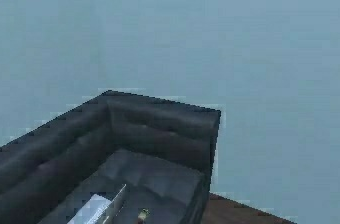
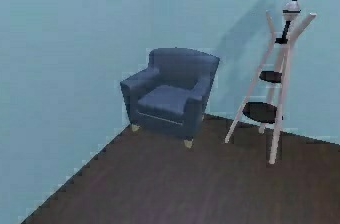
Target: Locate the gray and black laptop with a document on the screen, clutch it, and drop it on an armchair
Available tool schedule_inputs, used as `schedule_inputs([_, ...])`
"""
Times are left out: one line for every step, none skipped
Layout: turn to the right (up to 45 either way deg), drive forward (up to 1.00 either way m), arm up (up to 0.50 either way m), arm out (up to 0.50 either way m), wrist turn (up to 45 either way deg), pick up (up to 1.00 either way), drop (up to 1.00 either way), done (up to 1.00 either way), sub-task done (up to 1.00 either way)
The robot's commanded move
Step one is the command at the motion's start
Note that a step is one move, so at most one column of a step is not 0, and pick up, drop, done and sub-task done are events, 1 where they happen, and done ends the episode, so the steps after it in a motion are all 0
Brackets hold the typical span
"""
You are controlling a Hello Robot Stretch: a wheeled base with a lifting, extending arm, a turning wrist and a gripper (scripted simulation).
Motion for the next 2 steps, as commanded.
schedule_inputs([-45.0,0.00,0.00,0.00,0.0,0.00,0.00,0.00,0.00])
schedule_inputs([-45.0,0.00,0.00,0.00,0.0,0.00,0.00,0.00,0.00])
